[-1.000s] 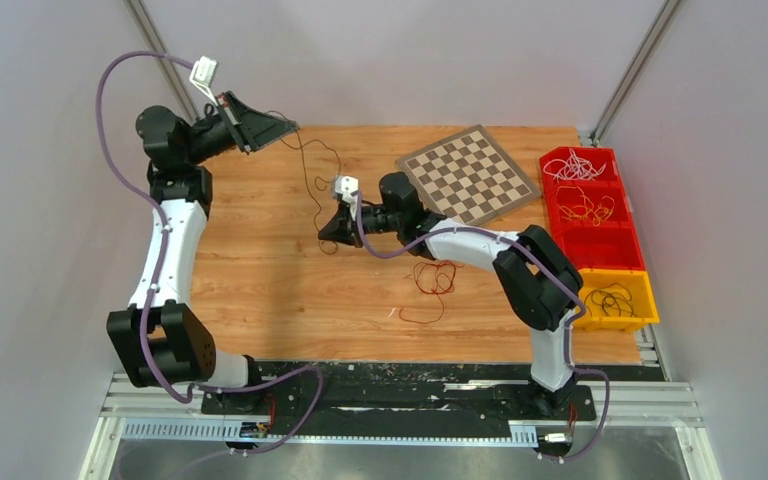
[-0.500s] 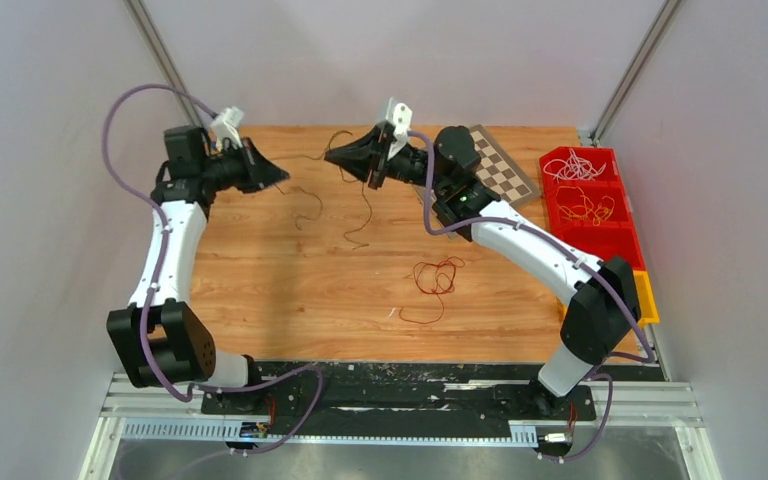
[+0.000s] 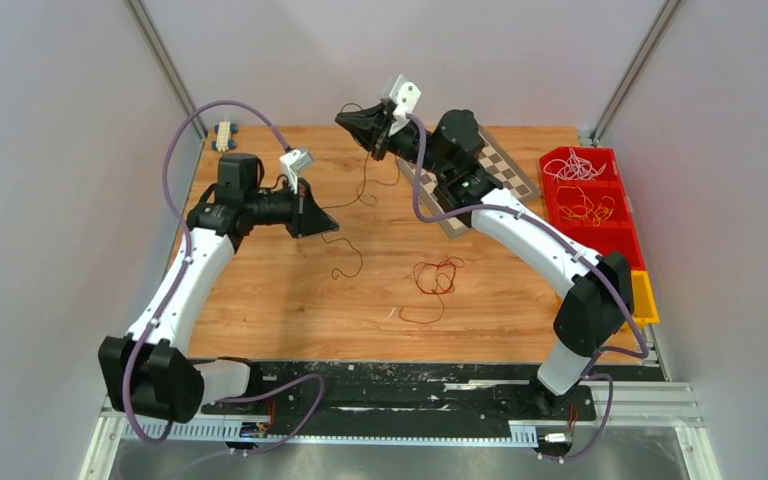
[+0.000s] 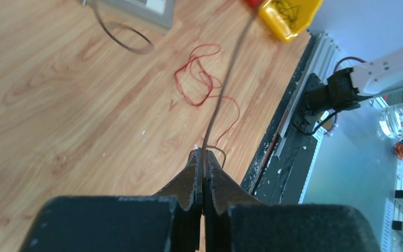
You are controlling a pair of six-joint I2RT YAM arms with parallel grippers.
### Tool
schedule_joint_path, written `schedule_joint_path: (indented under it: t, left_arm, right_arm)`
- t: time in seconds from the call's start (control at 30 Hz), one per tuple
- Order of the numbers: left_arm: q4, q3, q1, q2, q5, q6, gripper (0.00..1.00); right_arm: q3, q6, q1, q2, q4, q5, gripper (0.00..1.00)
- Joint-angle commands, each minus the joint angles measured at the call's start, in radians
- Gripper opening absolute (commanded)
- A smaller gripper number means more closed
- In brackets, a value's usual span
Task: Untangle the cables
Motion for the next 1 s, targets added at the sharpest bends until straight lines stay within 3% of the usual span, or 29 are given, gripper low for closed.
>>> schedule_joint_path:
  t: [0.0,0.13,0.33,0.5,0.67,0.87,0.97]
  left_arm:
    - [0.128,0.02,0.003,-0.125,0.139,-0.003,0.0]
    - [0.25,0.079,0.004,-0.147,0.124,-0.087,0.0]
    - [0.279,0.232,0.005,-0.088,-0.015,-0.037,0.0]
    - [0.315,0.229,0.005,-0.036,-0.033,-0.046,0.0]
    - [0.356,0.167,0.004,-0.004,-0.036,-0.086,0.0]
    - [0.342,0.136,0.005,-0.025,0.082,-0.037,0.0]
    - [0.332,0.116,0.001,-0.06,0.141,-0.008,0.0]
  right_arm:
    - [-0.033,-0.168,-0.03,-0.025,-0.14,-0.066,0.0]
    - [-0.105,-0.16,-0.046,-0.07,-0.269,-0.304,0.0]
    - [-0.158,-0.091,-0.037,-0.134,-0.449,-0.649,0.0]
    - [-0.104,-0.016,-0.019,-0.123,-0.508,-0.743,0.0]
    - [-0.029,0.041,-0.019,-0.115,-0.508,-0.752,0.0]
    - [-0.046,0.006,-0.054,-0.167,-0.498,-0.485,0.0]
    - [-0.017,0.061,-0.091,-0.148,-0.472,-0.442,0.0]
